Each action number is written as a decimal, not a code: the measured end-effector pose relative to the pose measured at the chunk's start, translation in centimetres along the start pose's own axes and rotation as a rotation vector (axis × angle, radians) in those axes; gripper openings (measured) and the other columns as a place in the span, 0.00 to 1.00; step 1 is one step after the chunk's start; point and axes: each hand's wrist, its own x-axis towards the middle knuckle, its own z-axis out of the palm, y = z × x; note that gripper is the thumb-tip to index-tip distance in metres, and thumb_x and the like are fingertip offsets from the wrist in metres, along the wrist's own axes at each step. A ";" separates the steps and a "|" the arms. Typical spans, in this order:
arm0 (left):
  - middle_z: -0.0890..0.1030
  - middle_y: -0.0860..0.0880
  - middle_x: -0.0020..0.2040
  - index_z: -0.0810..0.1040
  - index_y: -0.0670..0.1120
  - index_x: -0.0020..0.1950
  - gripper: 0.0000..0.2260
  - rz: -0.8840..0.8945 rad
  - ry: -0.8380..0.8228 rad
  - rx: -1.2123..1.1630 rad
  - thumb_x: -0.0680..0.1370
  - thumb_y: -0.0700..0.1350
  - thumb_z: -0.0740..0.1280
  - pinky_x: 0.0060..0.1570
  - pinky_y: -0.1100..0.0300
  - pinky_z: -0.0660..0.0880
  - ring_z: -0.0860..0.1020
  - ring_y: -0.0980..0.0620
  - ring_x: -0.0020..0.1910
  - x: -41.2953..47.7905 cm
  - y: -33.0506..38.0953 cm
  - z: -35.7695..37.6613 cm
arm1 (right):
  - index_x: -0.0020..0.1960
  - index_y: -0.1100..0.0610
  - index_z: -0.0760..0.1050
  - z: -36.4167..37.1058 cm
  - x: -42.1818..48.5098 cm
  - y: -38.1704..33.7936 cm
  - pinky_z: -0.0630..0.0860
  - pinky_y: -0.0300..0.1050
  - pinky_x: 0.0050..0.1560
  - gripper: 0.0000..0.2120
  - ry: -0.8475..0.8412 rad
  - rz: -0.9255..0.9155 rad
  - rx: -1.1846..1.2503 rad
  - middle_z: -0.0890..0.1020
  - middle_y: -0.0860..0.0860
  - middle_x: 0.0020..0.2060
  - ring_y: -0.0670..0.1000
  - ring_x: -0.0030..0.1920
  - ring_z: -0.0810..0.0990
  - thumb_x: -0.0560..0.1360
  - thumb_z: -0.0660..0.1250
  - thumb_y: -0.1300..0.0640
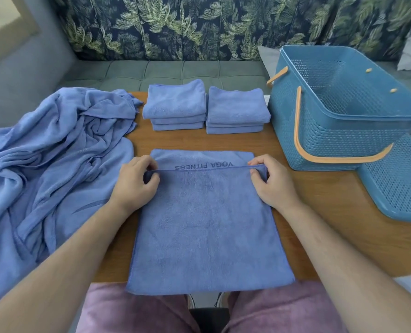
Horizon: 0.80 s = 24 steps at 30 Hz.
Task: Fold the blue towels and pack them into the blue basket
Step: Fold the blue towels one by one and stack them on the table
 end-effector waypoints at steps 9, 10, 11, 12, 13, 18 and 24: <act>0.77 0.53 0.35 0.75 0.49 0.49 0.03 -0.184 0.048 -0.061 0.78 0.43 0.68 0.32 0.61 0.67 0.75 0.56 0.36 -0.3 0.6 -0.2 | 0.50 0.50 0.76 -0.1 -0.1 -0.1 0.73 0.44 0.43 0.04 0.058 0.095 -0.075 0.81 0.42 0.41 0.45 0.41 0.77 0.77 0.68 0.57; 0.77 0.55 0.36 0.76 0.50 0.48 0.03 -0.194 0.061 -0.057 0.78 0.44 0.69 0.33 0.62 0.67 0.75 0.57 0.37 -0.2 0.6 -0.2 | 0.49 0.49 0.75 0.0 -0.1 -0.1 0.73 0.45 0.42 0.03 0.061 0.108 -0.091 0.81 0.43 0.40 0.46 0.40 0.78 0.77 0.68 0.55; 0.76 0.55 0.36 0.76 0.50 0.48 0.03 -0.206 0.072 -0.059 0.78 0.44 0.69 0.33 0.62 0.66 0.75 0.57 0.37 -0.2 0.7 -0.2 | 0.49 0.48 0.75 0.0 -0.1 -0.1 0.73 0.45 0.40 0.02 0.062 0.122 -0.115 0.81 0.43 0.38 0.46 0.39 0.78 0.78 0.67 0.53; 0.76 0.56 0.35 0.76 0.50 0.48 0.02 -0.217 0.079 -0.059 0.78 0.45 0.69 0.32 0.63 0.66 0.75 0.57 0.36 -0.2 0.7 -0.2 | 0.49 0.48 0.75 0.1 0.0 -0.1 0.72 0.46 0.39 0.01 0.065 0.139 -0.143 0.80 0.44 0.36 0.47 0.38 0.78 0.78 0.67 0.52; 0.76 0.56 0.35 0.76 0.50 0.48 0.02 -0.228 0.083 -0.055 0.78 0.45 0.69 0.32 0.64 0.66 0.75 0.57 0.36 -0.1 0.8 -0.2 | 0.48 0.48 0.75 0.1 0.1 0.0 0.72 0.46 0.38 0.03 0.071 0.159 -0.174 0.79 0.44 0.34 0.48 0.37 0.78 0.78 0.67 0.50; 0.77 0.55 0.38 0.80 0.49 0.47 0.02 -0.249 0.075 0.009 0.77 0.46 0.70 0.34 0.65 0.67 0.75 0.57 0.36 0.4 0.3 0.3 | 0.48 0.49 0.75 0.6 0.6 0.1 0.75 0.49 0.41 0.04 0.047 0.174 -0.279 0.79 0.45 0.36 0.50 0.40 0.79 0.77 0.66 0.49; 0.71 0.53 0.42 0.80 0.43 0.46 0.01 -0.150 0.040 0.061 0.76 0.40 0.70 0.39 0.74 0.66 0.71 0.61 0.37 0.4 -0.1 0.9 | 0.54 0.52 0.78 1.0 0.6 0.3 0.72 0.47 0.40 0.09 -0.048 0.141 -0.419 0.74 0.46 0.52 0.53 0.47 0.77 0.79 0.64 0.49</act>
